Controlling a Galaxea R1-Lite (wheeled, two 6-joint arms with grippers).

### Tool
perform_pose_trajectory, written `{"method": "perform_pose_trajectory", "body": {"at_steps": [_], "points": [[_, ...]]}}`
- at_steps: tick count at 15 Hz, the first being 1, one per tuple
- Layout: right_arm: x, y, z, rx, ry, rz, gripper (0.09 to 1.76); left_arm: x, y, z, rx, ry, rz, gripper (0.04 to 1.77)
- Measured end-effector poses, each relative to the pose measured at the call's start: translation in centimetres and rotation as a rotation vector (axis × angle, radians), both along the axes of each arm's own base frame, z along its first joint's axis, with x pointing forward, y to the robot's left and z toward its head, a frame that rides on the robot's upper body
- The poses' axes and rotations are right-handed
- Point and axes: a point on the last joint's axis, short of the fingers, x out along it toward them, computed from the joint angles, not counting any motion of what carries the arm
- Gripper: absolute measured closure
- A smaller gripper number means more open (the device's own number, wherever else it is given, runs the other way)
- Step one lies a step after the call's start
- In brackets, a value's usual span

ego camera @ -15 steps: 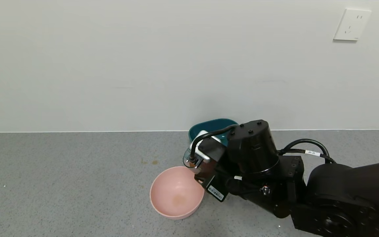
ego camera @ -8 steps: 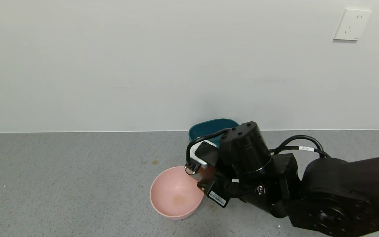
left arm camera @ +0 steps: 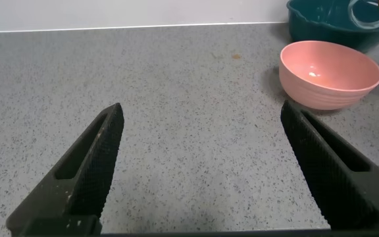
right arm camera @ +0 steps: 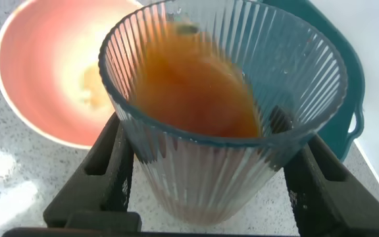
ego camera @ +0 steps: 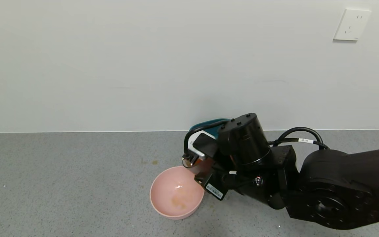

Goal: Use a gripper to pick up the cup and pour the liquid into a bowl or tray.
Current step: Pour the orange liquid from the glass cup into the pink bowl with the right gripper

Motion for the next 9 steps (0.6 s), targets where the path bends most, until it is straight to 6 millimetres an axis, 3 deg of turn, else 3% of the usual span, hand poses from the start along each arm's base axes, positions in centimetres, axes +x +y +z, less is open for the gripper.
{"method": "perform_pose_trajectory", "body": {"at_steps": [9], "points": [[0.5,0.7,-0.9,-0.108,-0.016,0.053,0.52,0.0,0.0,0.0,0.000,0.000,-0.001,0.09]]}}
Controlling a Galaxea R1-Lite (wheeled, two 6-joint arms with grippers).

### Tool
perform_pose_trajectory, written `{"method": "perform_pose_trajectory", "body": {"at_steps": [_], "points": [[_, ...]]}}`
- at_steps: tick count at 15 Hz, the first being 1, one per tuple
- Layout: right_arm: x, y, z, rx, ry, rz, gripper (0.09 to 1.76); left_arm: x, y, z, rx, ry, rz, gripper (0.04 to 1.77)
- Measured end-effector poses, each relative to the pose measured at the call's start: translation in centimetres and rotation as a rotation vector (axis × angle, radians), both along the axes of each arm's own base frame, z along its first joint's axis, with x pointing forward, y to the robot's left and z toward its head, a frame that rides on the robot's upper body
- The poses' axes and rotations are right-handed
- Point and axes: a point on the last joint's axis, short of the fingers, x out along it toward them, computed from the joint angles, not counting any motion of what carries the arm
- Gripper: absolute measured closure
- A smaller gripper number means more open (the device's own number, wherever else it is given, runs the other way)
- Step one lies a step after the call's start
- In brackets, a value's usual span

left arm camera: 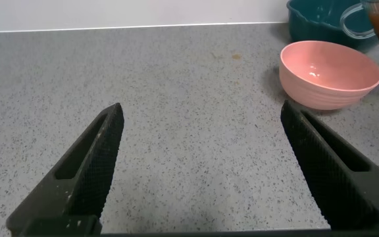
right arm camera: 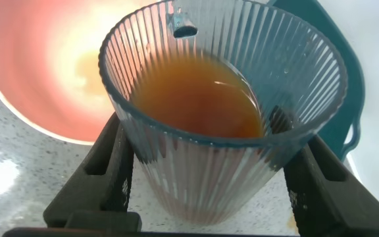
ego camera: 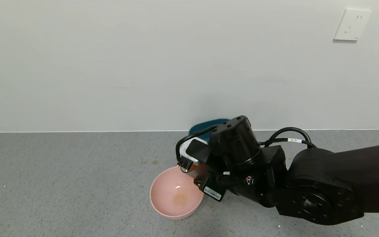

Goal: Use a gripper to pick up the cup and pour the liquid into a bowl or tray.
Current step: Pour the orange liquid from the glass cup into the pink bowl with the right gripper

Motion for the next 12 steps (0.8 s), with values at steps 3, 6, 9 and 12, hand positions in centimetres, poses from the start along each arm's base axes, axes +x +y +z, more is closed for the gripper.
{"method": "perform_pose_trajectory", "body": {"at_steps": [3,6,9,12], "points": [[0.1,0.6,-0.1,-0.054,-0.027,0.045,0.52,0.0,0.0,0.0,0.000,0.000,0.000,0.09],[0.0,1.1,0.3,-0.135,-0.031,0.088,0.52,0.0,0.0,0.0,0.000,0.000,0.000,0.09],[0.3,1.8,0.9,-0.171,-0.064,0.107,0.52,0.0,0.0,0.0,0.000,0.000,0.000,0.09],[0.5,1.9,0.8,-0.277,-0.084,0.088,0.52,0.0,0.0,0.0,0.000,0.000,0.000,0.09]]}}
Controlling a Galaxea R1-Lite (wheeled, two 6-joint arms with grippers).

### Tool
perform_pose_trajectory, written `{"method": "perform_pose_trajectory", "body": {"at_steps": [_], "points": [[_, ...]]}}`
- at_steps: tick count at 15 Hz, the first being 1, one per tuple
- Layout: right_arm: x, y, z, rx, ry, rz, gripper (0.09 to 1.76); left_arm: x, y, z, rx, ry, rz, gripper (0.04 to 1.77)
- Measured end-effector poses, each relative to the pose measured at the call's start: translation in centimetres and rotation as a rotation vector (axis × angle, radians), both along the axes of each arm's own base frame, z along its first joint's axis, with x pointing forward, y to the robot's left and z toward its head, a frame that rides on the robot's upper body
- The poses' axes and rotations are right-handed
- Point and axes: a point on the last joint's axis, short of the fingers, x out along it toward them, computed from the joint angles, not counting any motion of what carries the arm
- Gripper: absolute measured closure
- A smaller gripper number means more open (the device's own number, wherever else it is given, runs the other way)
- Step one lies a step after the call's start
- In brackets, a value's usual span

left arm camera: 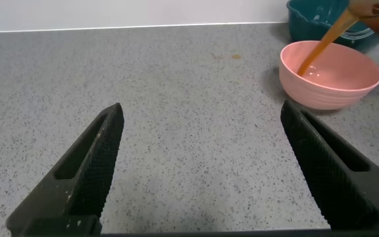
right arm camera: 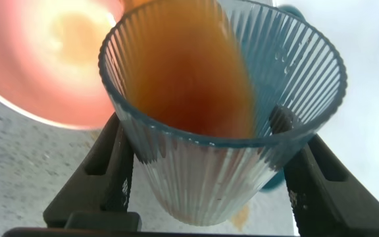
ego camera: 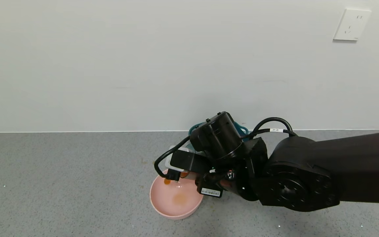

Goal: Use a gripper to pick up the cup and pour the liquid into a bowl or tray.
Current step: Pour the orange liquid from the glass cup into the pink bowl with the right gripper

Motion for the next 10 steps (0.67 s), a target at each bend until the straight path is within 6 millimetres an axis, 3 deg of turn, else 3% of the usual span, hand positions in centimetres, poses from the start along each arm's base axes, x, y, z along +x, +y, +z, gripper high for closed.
{"method": "perform_pose_trajectory", "body": {"at_steps": [10], "points": [[0.31,0.87,-0.09,-0.164,-0.093,-0.039,0.52,0.00,0.00,0.00,0.000,0.000,0.000,0.09]]}}
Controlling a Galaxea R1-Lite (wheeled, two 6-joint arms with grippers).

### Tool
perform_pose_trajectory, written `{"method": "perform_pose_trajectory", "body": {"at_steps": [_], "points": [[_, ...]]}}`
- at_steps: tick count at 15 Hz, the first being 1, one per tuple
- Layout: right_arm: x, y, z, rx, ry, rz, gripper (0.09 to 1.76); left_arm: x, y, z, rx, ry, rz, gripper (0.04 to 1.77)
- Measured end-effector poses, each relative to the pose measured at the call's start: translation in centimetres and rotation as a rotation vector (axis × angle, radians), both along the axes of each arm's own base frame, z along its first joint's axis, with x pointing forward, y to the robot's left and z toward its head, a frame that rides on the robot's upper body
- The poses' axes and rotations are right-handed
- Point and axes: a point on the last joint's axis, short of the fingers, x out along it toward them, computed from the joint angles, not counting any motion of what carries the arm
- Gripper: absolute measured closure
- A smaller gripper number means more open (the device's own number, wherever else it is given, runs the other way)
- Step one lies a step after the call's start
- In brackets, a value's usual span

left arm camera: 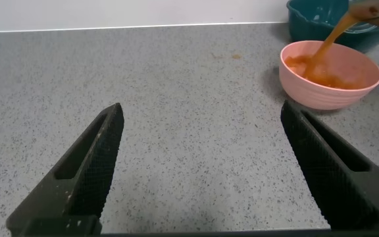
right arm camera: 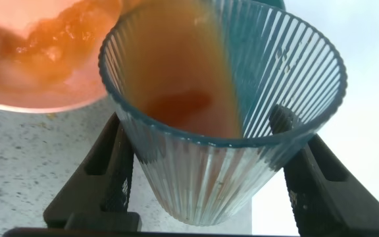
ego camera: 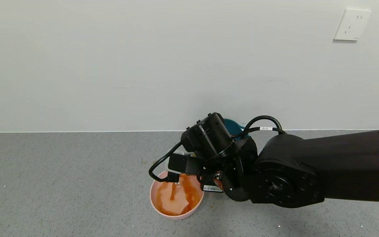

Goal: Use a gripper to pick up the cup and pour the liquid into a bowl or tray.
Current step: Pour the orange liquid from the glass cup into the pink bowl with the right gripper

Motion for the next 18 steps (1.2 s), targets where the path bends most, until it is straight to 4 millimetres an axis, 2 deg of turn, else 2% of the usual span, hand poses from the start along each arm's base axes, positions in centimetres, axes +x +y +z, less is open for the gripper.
{"method": "perform_pose_trajectory", "body": {"at_steps": [10,18], "points": [[0.2,0.6,-0.1,-0.115,-0.062,0.014,0.52,0.0,0.0,0.0,0.000,0.000,0.000,0.09],[0.4,1.1,0.3,-0.272,-0.143,0.022,0.52,0.0,0.0,0.0,0.000,0.000,0.000,0.09]]}}
